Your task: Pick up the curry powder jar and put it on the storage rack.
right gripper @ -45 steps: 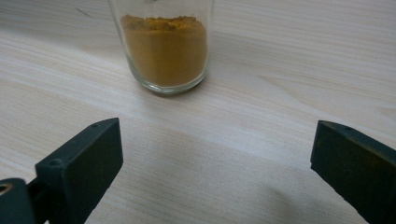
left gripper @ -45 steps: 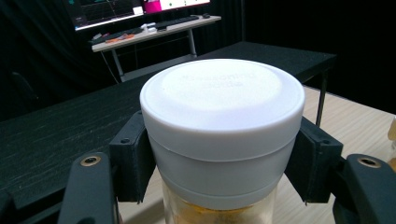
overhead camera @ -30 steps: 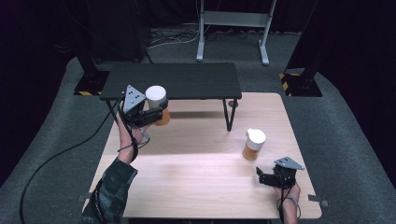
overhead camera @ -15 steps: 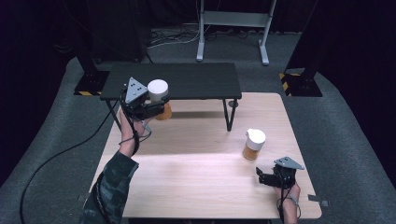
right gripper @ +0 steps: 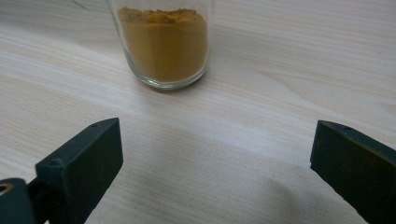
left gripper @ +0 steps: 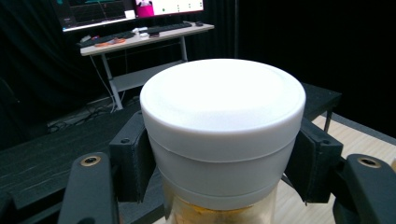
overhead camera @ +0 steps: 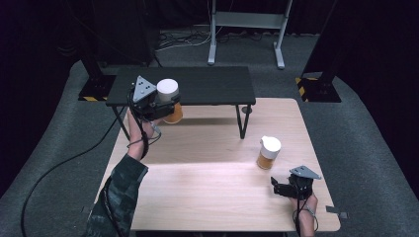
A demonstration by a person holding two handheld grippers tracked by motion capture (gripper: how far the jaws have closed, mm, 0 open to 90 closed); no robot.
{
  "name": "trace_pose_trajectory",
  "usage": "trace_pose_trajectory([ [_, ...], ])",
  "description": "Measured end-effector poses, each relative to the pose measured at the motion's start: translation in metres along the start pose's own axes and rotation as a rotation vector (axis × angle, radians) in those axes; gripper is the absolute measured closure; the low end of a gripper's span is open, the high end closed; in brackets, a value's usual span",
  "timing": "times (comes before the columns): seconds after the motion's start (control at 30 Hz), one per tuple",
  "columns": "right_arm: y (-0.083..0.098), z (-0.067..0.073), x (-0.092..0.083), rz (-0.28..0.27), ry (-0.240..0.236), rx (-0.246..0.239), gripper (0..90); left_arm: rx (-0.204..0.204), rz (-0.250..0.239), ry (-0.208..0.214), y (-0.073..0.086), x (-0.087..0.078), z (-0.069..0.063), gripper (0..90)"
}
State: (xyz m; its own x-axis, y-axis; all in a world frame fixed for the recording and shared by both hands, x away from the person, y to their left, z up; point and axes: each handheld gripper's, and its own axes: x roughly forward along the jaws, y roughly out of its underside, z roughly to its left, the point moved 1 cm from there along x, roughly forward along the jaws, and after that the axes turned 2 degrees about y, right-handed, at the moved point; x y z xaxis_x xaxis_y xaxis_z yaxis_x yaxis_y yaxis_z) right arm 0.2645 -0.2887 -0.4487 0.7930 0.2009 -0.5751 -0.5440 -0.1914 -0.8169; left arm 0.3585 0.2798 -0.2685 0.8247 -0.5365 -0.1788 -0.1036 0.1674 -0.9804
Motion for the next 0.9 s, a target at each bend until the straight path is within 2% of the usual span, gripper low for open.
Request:
trace_pose_trajectory([
  [0.63,0.0,0.0,0.0,0.003,-0.002,-0.008,1.4,0.012,-0.017,0.003,-0.021,0.01,0.006,33.2],
  [0.9,-0.001,0.0,0.0,0.007,-0.003,-0.011,1.2,0.008,-0.01,-0.001,-0.029,0.023,0.011,33.2],
])
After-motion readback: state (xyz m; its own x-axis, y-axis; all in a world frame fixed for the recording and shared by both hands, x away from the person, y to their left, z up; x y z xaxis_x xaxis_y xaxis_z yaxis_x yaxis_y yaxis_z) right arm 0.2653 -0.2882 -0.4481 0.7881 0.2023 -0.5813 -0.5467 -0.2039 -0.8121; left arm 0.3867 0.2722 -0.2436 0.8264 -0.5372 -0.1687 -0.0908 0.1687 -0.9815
